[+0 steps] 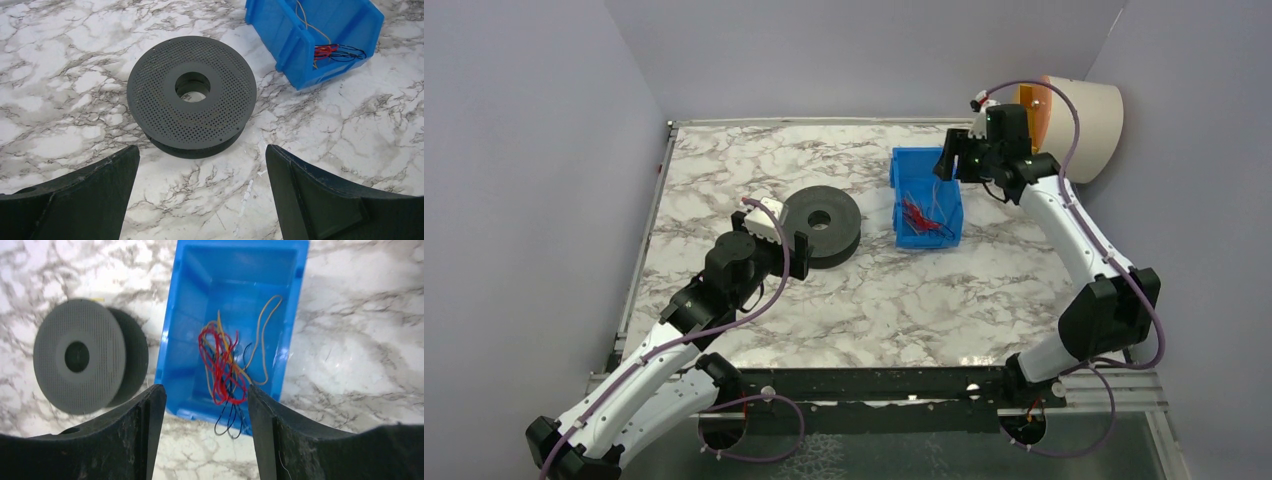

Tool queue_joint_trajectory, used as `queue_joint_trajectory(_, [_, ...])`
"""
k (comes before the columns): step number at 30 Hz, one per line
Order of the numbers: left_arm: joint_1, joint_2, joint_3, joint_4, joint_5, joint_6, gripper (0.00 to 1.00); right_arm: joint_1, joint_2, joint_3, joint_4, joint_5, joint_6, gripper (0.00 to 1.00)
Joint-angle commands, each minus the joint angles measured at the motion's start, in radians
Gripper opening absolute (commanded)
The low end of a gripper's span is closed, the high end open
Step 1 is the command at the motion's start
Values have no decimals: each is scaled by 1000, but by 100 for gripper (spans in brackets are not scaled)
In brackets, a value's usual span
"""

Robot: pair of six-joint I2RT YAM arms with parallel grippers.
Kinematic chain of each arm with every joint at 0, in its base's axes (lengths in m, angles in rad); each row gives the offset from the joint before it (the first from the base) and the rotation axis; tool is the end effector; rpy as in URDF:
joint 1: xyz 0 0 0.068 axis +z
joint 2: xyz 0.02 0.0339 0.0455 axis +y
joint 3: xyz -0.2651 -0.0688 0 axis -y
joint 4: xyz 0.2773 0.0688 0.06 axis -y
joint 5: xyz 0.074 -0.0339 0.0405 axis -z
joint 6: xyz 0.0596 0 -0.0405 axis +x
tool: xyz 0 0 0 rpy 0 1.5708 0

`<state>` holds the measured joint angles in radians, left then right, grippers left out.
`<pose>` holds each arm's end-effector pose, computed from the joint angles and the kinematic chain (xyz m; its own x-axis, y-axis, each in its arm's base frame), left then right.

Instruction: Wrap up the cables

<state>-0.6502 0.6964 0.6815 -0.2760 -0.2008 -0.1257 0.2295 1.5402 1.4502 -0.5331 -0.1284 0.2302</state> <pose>0.1836 -0.1247 0.3014 -0.2818 0.0600 -0.9576 0.4090 0.9103 -0.0633 0.3893 0.0988 0.3356 -0.6279 0.0857 -0.7736 -0.1886 0.9475 0.2580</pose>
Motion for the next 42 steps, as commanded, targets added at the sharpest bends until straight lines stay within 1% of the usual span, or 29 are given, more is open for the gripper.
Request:
queue_joint_trajectory(1, [-2, -5, -5, 27, -23, 5, 99, 72, -34, -72, -108, -16, -43, 64])
queue_joint_trajectory(5, [-2, 0, -3, 26, -20, 5, 99, 129, -38, -139, -144, 66, -54, 64])
queue_joint_trajectory(9, [-2, -1, -3, 27, -17, 4, 99, 132, -41, -224, -120, 81, -37, 62])
queue_joint_trajectory(12, [-2, -1, -3, 27, -16, 5, 99, 133, -20, -250, -103, 79, -15, 60])
queue_joint_trajectory(16, [-2, -6, -3, 25, -15, 5, 99, 133, 14, -243, -77, 103, 29, 57])
queue_joint_trajectory(21, [-2, -12, -3, 25, -18, 7, 99, 132, 65, -220, -6, 93, 80, 55])
queue_joint_trajectory(28, [-2, -19, -4, 24, -20, 9, 99, 133, 158, -202, 54, 118, 148, 48])
queue_joint_trajectory(40, [-2, -20, -2, 22, -25, 11, 99, 133, 253, -174, 79, 176, 187, 40])
queue_joint_trajectory(42, [-2, -21, -2, 21, -25, 11, 99, 133, 261, -171, 84, 177, 195, 37])
